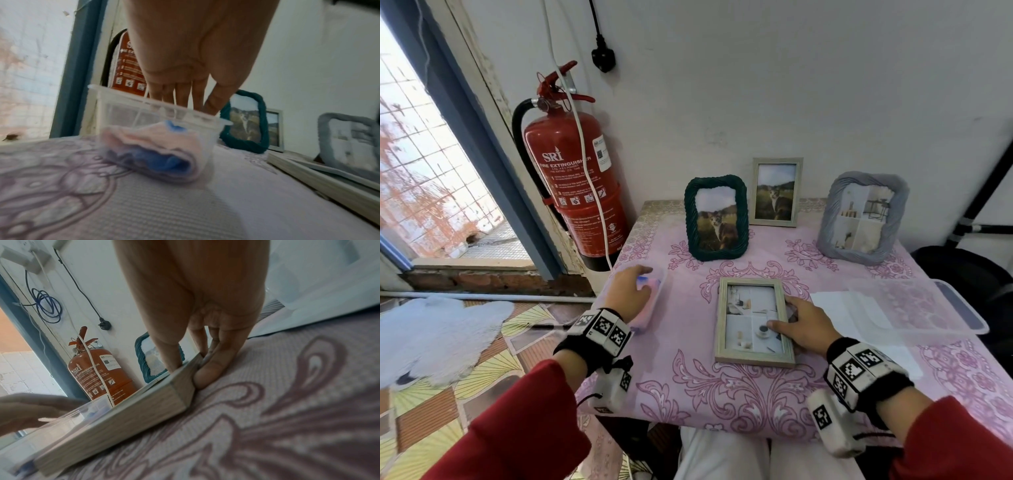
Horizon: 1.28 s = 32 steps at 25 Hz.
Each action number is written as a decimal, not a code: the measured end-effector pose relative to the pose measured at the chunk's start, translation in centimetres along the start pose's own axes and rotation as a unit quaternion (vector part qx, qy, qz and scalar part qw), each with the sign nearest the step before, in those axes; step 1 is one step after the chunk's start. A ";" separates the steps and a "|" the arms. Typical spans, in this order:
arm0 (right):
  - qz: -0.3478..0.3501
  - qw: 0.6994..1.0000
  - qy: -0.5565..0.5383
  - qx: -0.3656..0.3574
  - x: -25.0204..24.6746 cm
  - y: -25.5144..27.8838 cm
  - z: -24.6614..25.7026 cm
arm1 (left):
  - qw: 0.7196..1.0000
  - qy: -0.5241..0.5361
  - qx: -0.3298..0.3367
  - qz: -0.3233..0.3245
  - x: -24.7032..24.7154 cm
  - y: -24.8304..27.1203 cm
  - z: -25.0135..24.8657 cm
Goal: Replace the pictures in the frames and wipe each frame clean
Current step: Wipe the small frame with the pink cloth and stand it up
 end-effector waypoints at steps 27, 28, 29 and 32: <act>-0.108 0.989 -0.022 -0.103 -3.5 1.6 7.1 | 0.824 0.522 -0.166 0.145 2.5 3.2 -10.1; -0.112 0.987 -0.026 -0.108 -3.5 1.6 7.6 | 0.822 0.530 -0.158 0.137 2.0 2.9 -10.2; -0.117 0.986 -0.031 -0.111 -3.5 1.5 8.2 | 0.820 0.537 -0.150 0.129 1.5 2.5 -10.2; -0.124 0.982 -0.057 -0.130 -3.4 0.8 10.1 | 0.813 0.556 -0.132 0.115 -0.2 1.3 -9.8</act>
Point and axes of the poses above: each hand's wrist, its own y-axis away from the middle knuckle, its own x-axis out of the palm, z = x × y, the point moved 2 cm from there along -y, towards the middle knuckle, and after that the axes turned 13 degrees about -z, right-handed, at the moved point
